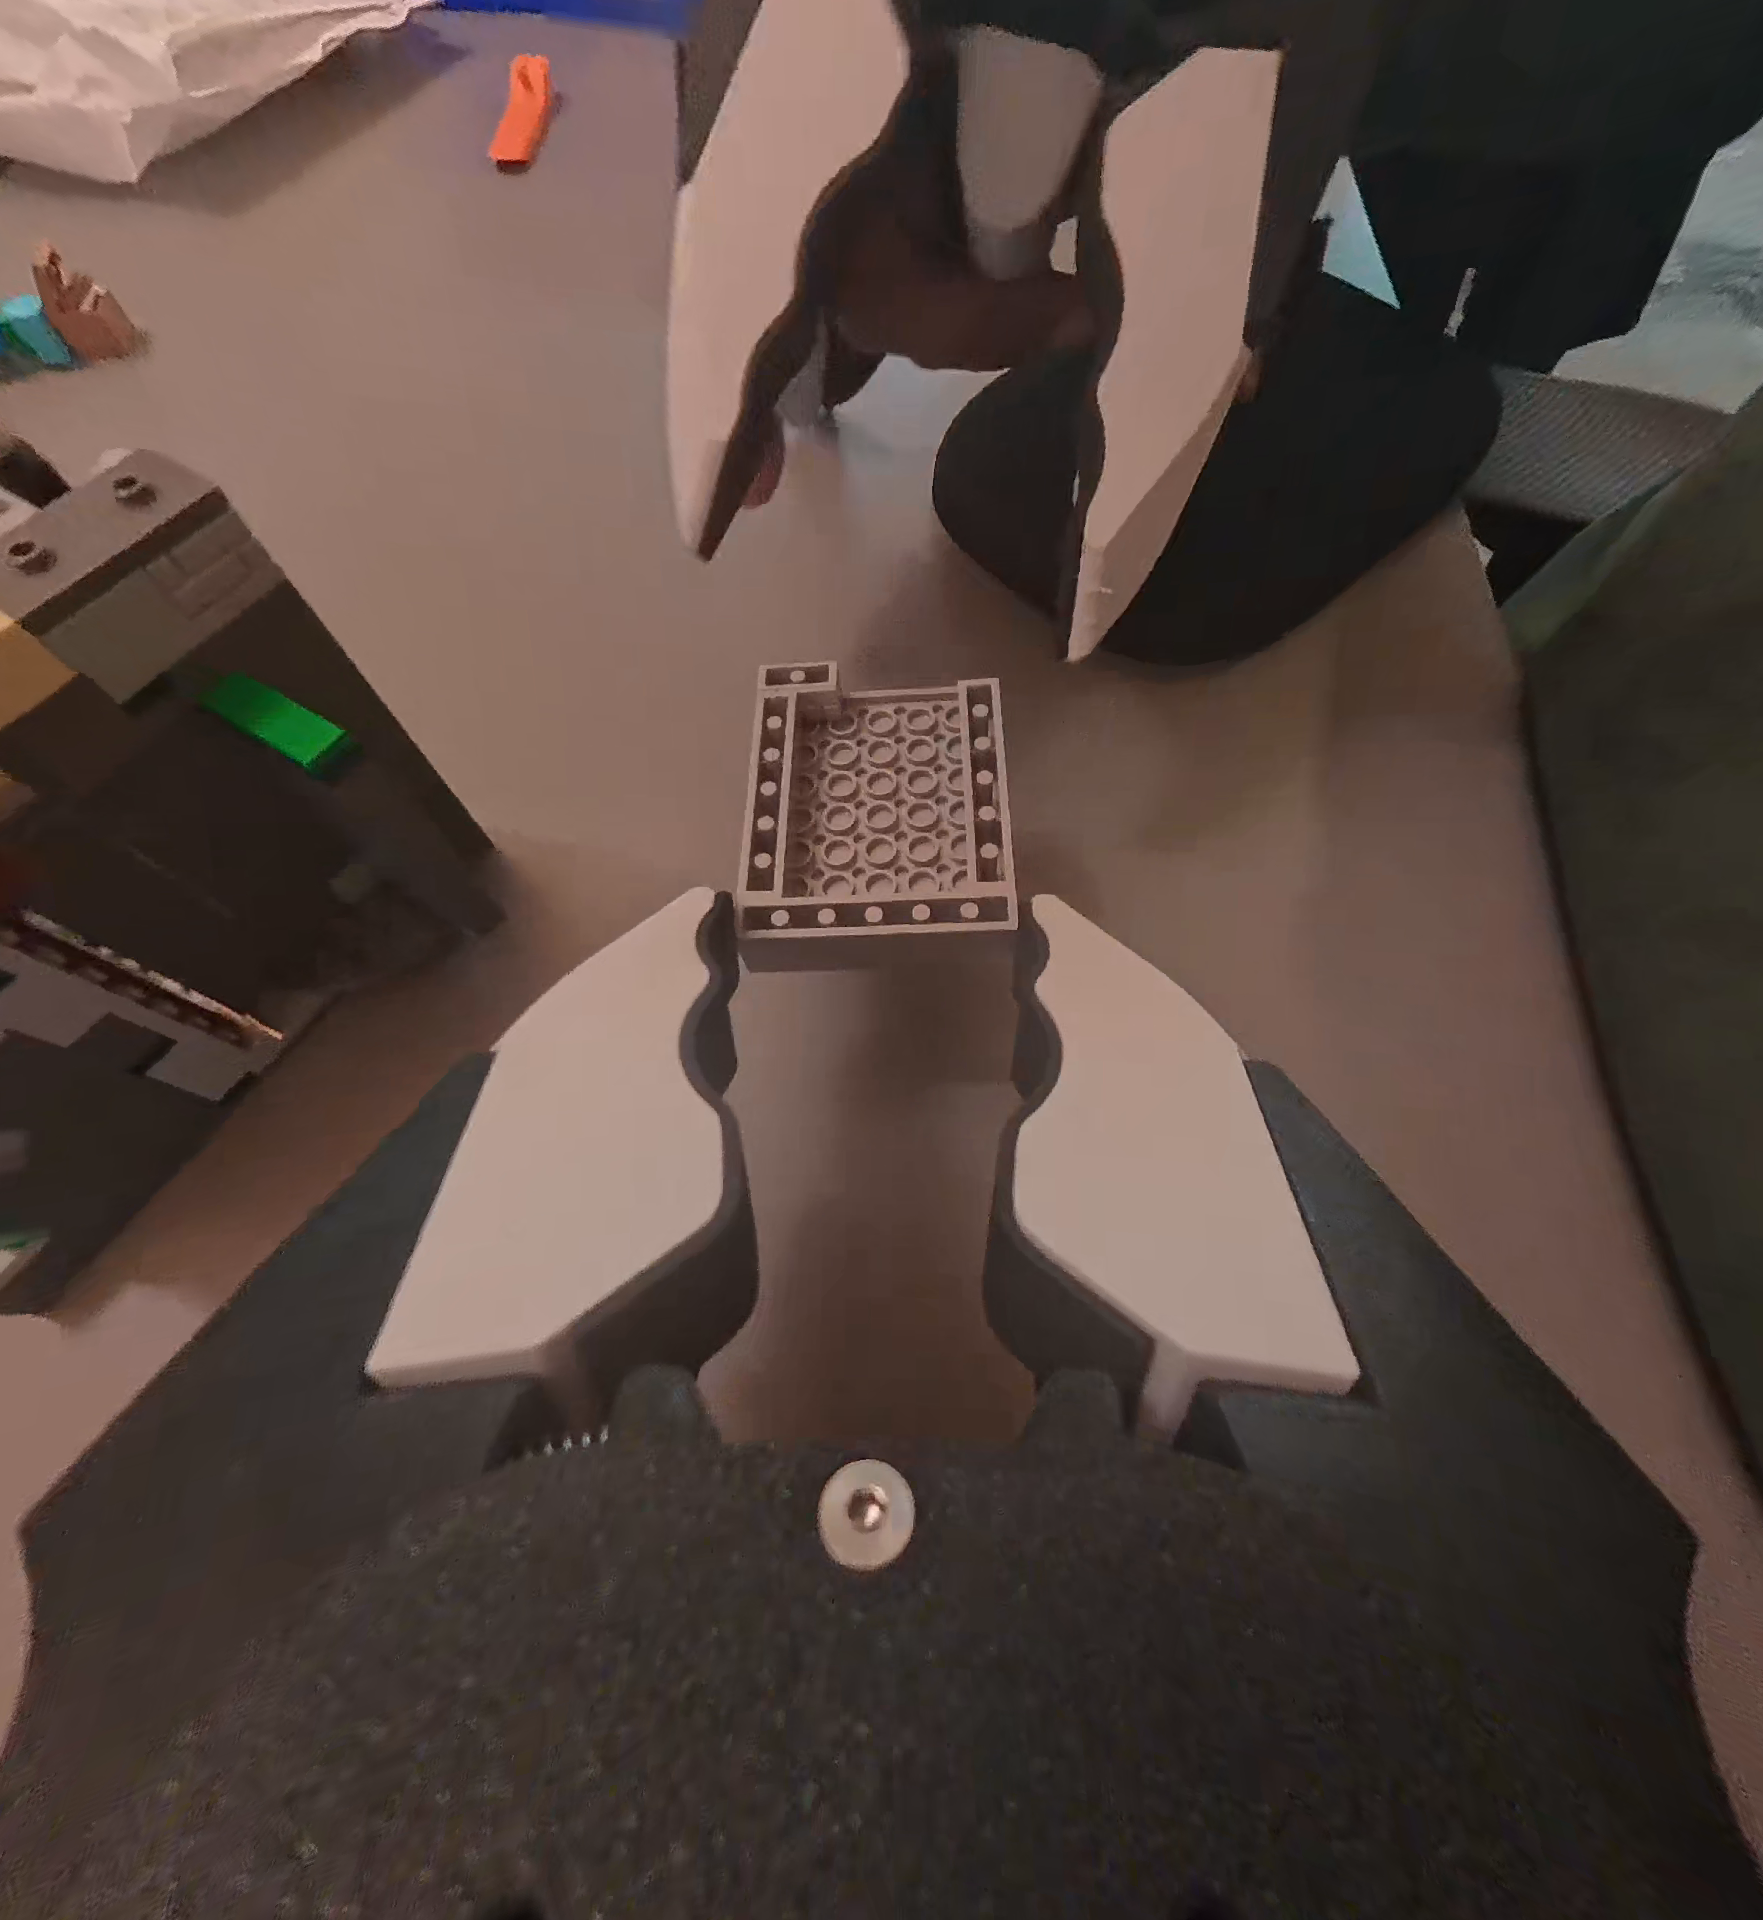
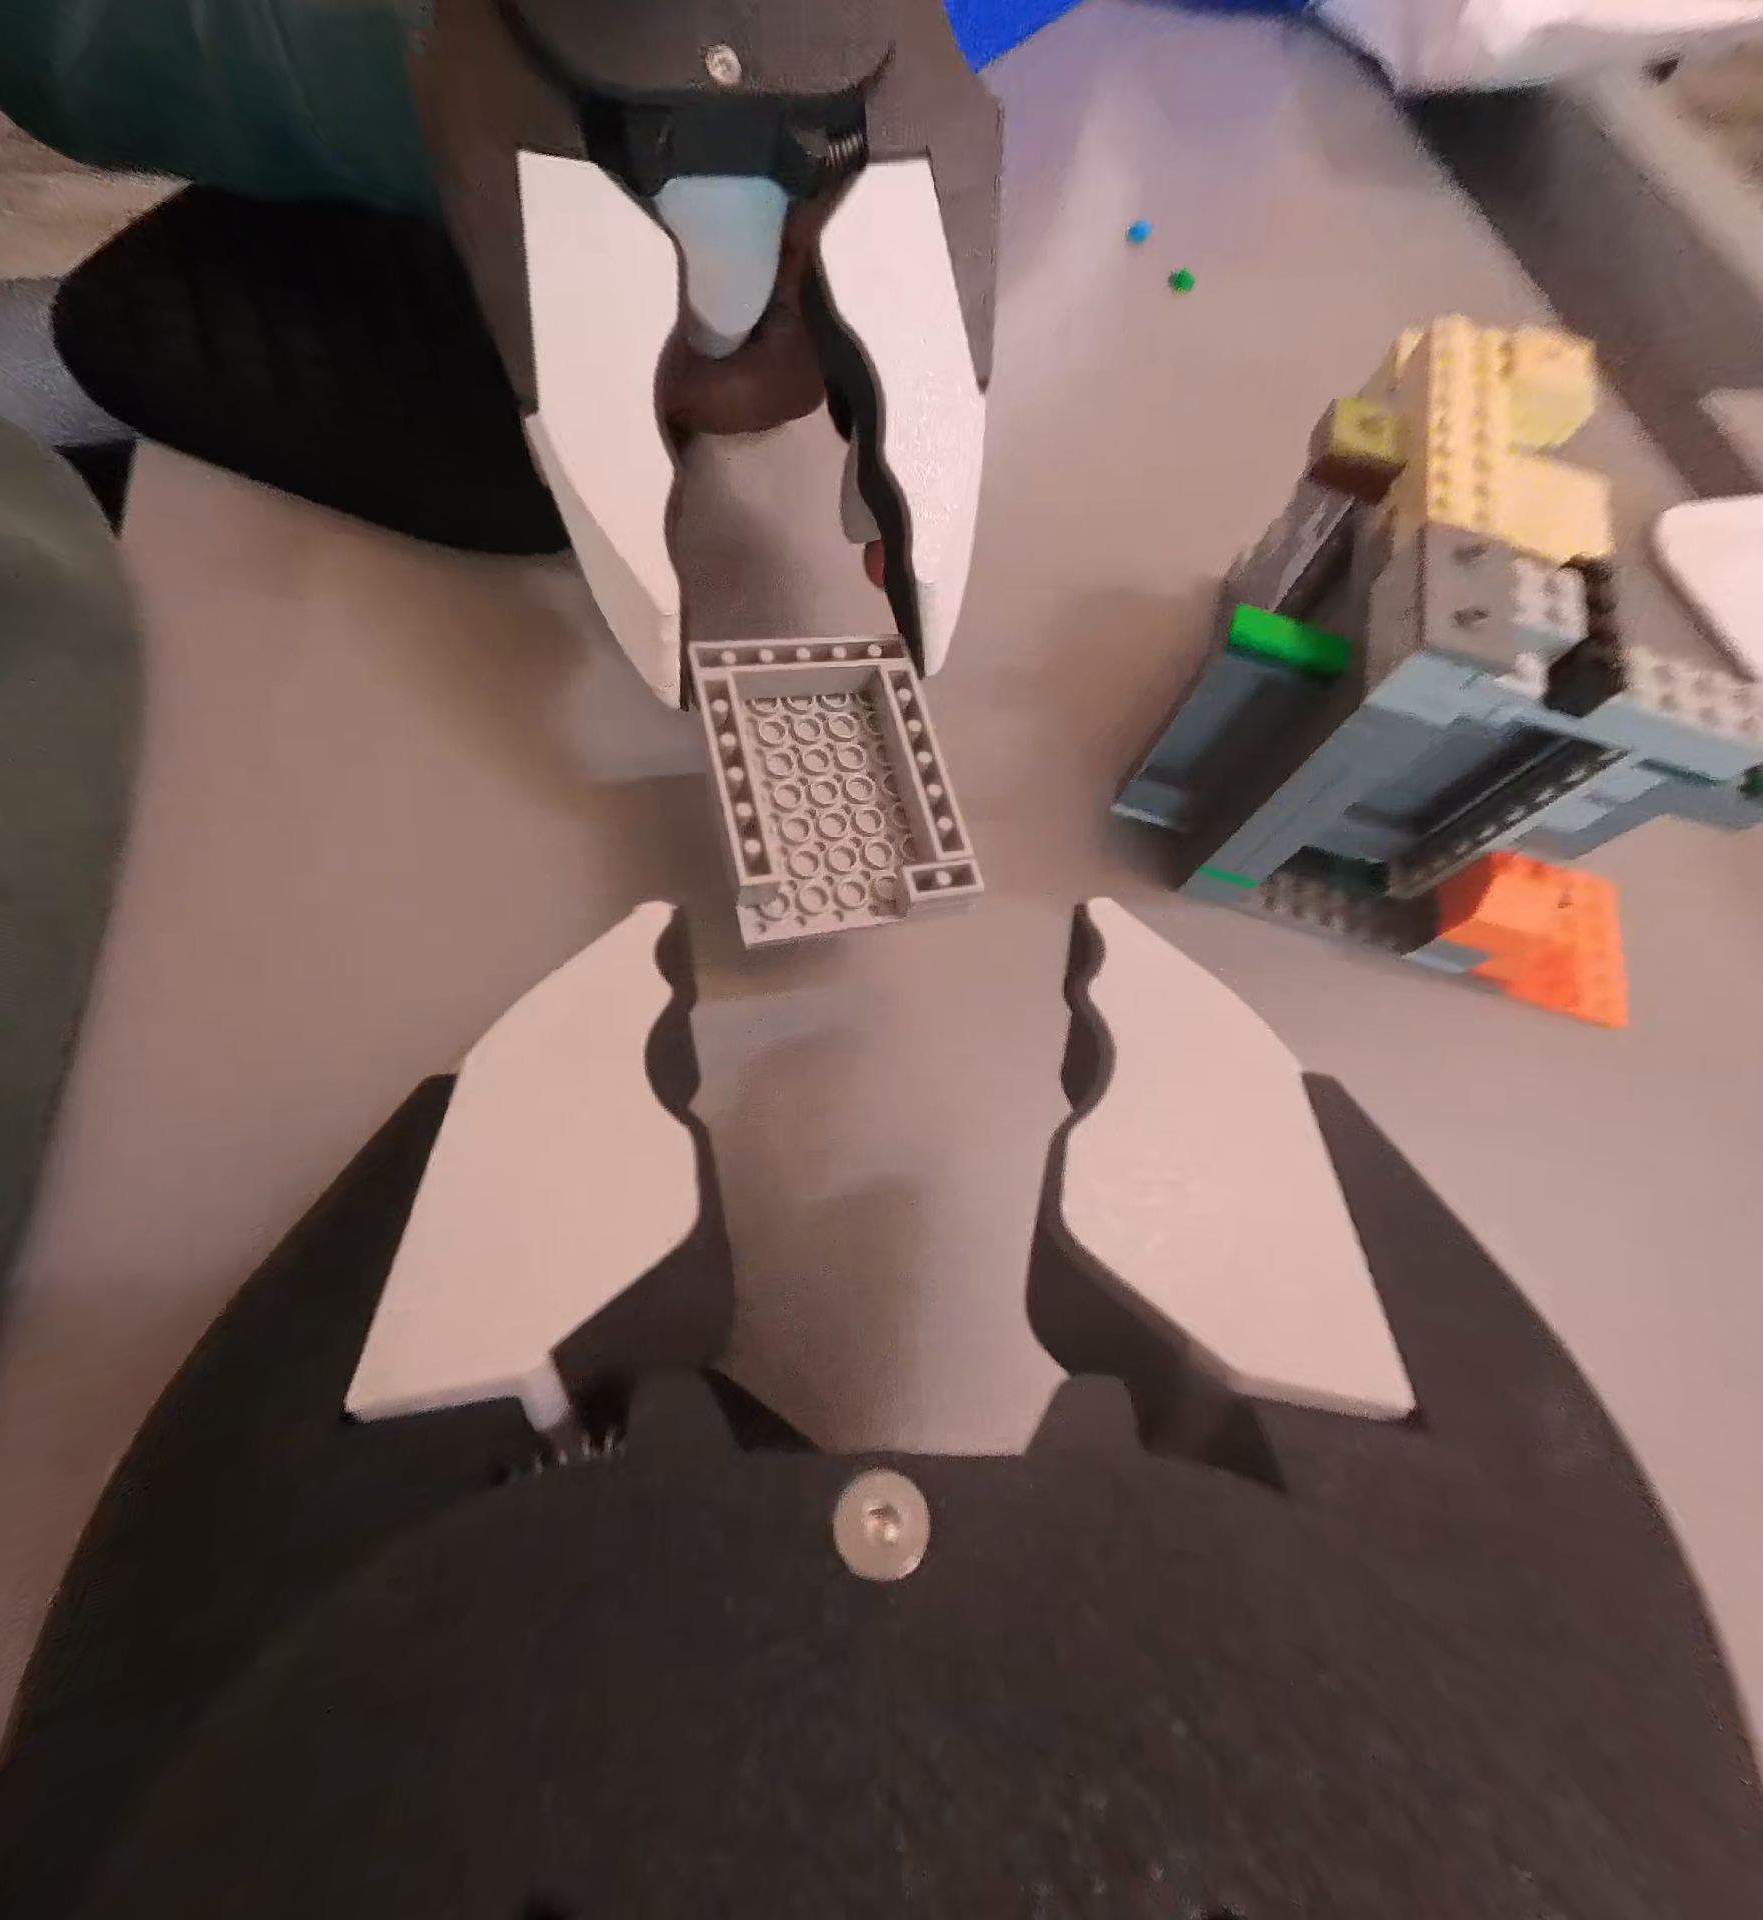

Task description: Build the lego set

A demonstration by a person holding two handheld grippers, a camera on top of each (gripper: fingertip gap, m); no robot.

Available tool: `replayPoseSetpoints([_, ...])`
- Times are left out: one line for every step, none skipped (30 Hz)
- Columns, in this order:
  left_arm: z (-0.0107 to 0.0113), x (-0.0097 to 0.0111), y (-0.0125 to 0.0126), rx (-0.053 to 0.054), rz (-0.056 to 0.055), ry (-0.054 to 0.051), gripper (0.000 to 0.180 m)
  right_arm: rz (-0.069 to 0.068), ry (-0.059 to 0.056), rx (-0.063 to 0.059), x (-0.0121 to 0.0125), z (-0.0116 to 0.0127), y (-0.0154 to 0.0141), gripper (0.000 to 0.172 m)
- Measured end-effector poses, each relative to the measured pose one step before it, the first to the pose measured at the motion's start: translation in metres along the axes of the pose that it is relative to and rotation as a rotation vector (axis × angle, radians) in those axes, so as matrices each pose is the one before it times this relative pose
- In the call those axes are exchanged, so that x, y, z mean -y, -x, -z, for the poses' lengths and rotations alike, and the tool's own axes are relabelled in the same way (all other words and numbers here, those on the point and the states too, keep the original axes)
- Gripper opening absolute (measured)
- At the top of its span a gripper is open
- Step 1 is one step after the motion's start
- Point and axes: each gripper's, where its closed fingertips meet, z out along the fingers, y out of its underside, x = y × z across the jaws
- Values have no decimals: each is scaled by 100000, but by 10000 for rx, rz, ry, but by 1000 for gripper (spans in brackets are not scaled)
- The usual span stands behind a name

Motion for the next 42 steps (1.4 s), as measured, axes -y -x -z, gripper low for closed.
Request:
replayPoseSetpoints([-187,67,-66,38,-158,-26,51,-181,119,281,-120,-278,102,73])
replayPoseSetpoints([-168,120,-80,27,-171,-43,51,-101,134,218,-115,-333,71,74])
replayPoseSetpoints([-130,216,-88,24,-147,-95,51,-9,133,100,-107,-368,-48,76])
replayPoseSetpoints([-104,201,-105,-12,-100,-84,51,87,120,36,-93,-356,-97,76])
replayPoseSetpoints([-81,142,-30,14,-73,-35,51,153,132,16,-95,-349,-90,76])
replayPoseSetpoints([-53,78,72,66,-80,-21,51,176,108,-10,-55,-296,-73,74])
replayPoseSetpoints([-18,21,65,44,-40,3,51,197,72,57,0,-254,58,70])
replayPoseSetpoints([34,-48,145,58,-13,28,51,180,139,75,-98,-217,101,66])
replayPoseSetpoints([80,44,145,66,9,-57,51,176,151,-38,-143,-225,-44,63])
replayPoseSetpoints([79,55,86,12,67,-59,51,152,82,-6,-77,-189,44,59])
replayPoseSetpoints([59,-35,-95,-102,63,9,51,53,22,129,8,-154,237,55])
replayPoseSetpoints([13,-129,16,33,-9,74,51,-2,71,24,-66,-153,61,55])
replayPoseSetpoints([8,-130,24,71,-91,61,51,91,-5,-43,5,-105,-35,55])
replayPoseSetpoints([-15,-121,-39,21,-41,51,51,90,-7,-13,-20,-93,-5,54])
replayPoseSetpoints([-36,-176,-24,-10,43,78,51,-5,45,59,-72,-106,61,54])
replayPoseSetpoints([-62,-215,19,-12,75,95,51,-10,48,37,-71,-129,9,54])
replayPoseSetpoints([-63,-246,-6,-52,78,133,51,-17,64,45,-107,-148,8,54])
replayPoseSetpoints([-64,-164,4,-22,67,98,51,-58,102,81,-113,-141,43,54])
replayPoseSetpoints([-71,-107,42,41,32,69,51,-37,137,28,-135,-135,-29,54])
replayPoseSetpoints([-99,-161,-3,22,-2,133,52,-18,214,-11,-202,-129,-58,54])
replayPoseSetpoints([-84,-178,-63,-5,-37,164,53,3,348,-14,-335,-148,-22,54])
replayPoseSetpoints([-54,-56,-2,62,-77,84,54,31,333,-75,-292,-155,-70,54])
replayPoseSetpoints([-30,-22,-19,39,-77,69,55,-13,258,-61,-181,-145,-37,54])
replayPoseSetpoints([-39,-45,-75,-30,-14,84,56,-69,159,48,-25,-94,109,54])
replayPoseSetpoints([-79,-52,-56,-57,60,74,57,-76,58,-31,133,-83,9,54])
replayPoseSetpoints([-120,-82,6,-22,87,88,58,-34,53,-41,133,-76,-13,54])
replayPoseSetpoints([-153,-129,51,6,57,104,58,-5,85,38,86,-110,79,54])
replayPoseSetpoints([-149,-165,85,33,1,122,58,-29,48,11,117,-115,16,54])
replayPoseSetpoints([-161,-214,33,11,-39,159,58,-14,-9,-18,160,-131,-35,54])
replayPoseSetpoints([-164,-231,9,-7,-27,175,59,28,32,32,56,-148,38,54])
replayPoseSetpoints([-174,-235,31,-6,12,177,59,64,33,19,36,-151,35,54])
replayPoseSetpoints([-167,-230,-22,-42,37,167,59,52,-9,-43,76,-131,-24,54])
replayPoseSetpoints([-139,-179,-18,-36,49,138,59,76,-14,43,87,-105,116,54])
replayPoseSetpoints([-109,-147,-28,-24,19,116,58,81,-20,-11,83,-74,57,54])
replayPoseSetpoints([-113,-225,-49,-42,1,167,56,82,-12,-42,58,-58,4,54])
replayPoseSetpoints([-129,-268,45,17,-26,204,54,66,-52,16,95,-40,75,54])
replayPoseSetpoints([-108,-217,61,39,-74,161,54,-11,-55,-16,74,-51,-1,54])
replayPoseSetpoints([-105,-155,10,1,-71,126,53,-4,-32,-4,17,-57,-17,54])
replayPoseSetpoints([-44,-20,86,38,-29,46,53,-3,-16,-6,-30,-65,-27,54])
replayPoseSetpoints([-14,-46,94,13,-1,82,53,-8,19,-61,-104,-96,-105,55])
replayPoseSetpoints([3,-32,39,-49,-9,76,53,-23,-43,-26,-26,-77,-57,55])
replayPoseSetpoints([10,-18,49,-33,-5,65,53,-65,-67,12,15,-18,-11,55])
